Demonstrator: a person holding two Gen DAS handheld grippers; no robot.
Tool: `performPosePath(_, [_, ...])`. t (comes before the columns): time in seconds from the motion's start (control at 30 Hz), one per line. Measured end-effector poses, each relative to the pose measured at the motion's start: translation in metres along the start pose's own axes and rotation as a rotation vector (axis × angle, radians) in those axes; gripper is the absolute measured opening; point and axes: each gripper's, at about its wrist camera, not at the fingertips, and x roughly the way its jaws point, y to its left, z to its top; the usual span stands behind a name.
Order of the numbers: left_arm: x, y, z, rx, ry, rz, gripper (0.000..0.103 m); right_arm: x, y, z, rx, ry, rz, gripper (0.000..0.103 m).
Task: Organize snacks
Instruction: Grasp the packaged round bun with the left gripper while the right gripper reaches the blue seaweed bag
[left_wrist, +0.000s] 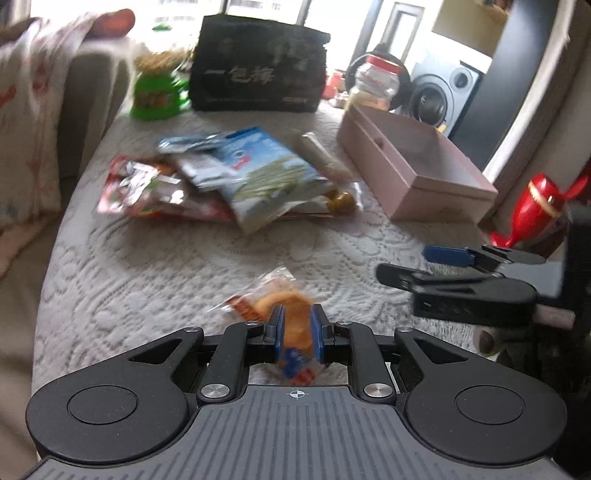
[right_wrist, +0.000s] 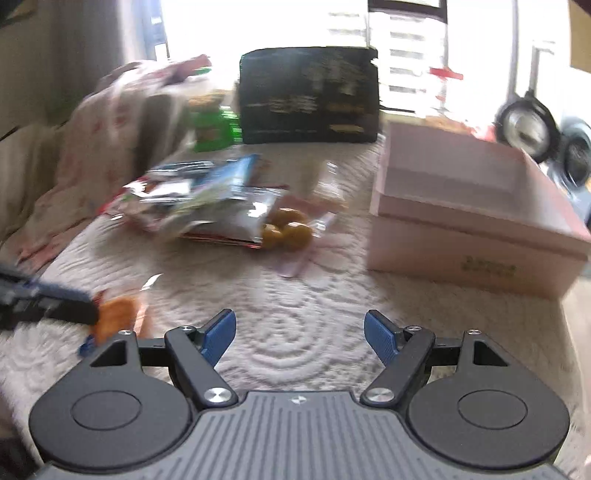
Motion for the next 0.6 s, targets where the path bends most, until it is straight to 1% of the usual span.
performPosePath(0.03, [0.002, -0.009, -0.001, 0.034, -0.013, 0.009, 0.019, 0.005, -0.003, 0.000, 0.026, 0.006, -0.006, 0.077])
performPosePath(0.1, [0.007, -0.025, -0.007, 0.145, -0.025, 0.043, 0.021, 0.011, -0.005, 0.001, 0.062, 0.007, -0.017, 0.077])
performPosePath(0.17, [0.014, -0.031, -0.011, 0.208, -0.016, 0.081, 0.021, 0.007, -0.001, 0.002, 0.047, -0.012, -0.010, 0.077])
performPosePath(0.23, [0.013, -0.030, -0.015, 0.235, -0.038, 0.088, 0.023, -0.001, 0.007, 0.013, 0.008, -0.065, 0.045, 0.077])
performPosePath(0.27, [0.012, -0.027, -0.014, 0.239, -0.044, 0.106, 0.023, -0.003, 0.012, 0.021, -0.018, -0.089, 0.074, 0.077])
performPosePath(0.33, [0.011, -0.017, -0.013, 0.236, -0.061, 0.160, 0.023, 0.002, 0.025, 0.037, -0.083, -0.108, 0.114, 0.078])
performPosePath(0.4, [0.009, -0.001, -0.011, 0.221, -0.071, 0.212, 0.023, 0.017, 0.040, 0.055, -0.153, -0.105, 0.153, 0.080])
performPosePath(0.47, [0.007, 0.023, -0.008, 0.166, -0.068, 0.252, 0.023, 0.036, 0.053, 0.070, -0.177, -0.081, 0.177, 0.080])
performPosePath(0.5, [0.007, 0.034, -0.007, 0.135, -0.068, 0.269, 0.021, 0.047, 0.059, 0.078, -0.182, -0.068, 0.191, 0.080])
performPosePath(0.53, [0.005, 0.046, -0.005, 0.091, -0.067, 0.274, 0.020, 0.060, 0.066, 0.086, -0.187, -0.054, 0.202, 0.080])
performPosePath(0.57, [0.002, 0.059, -0.004, 0.027, -0.065, 0.253, 0.021, 0.073, 0.072, 0.093, -0.194, -0.038, 0.202, 0.083])
performPosePath(0.6, [-0.001, 0.069, -0.002, -0.037, -0.059, 0.209, 0.021, 0.082, 0.077, 0.095, -0.201, -0.029, 0.191, 0.085])
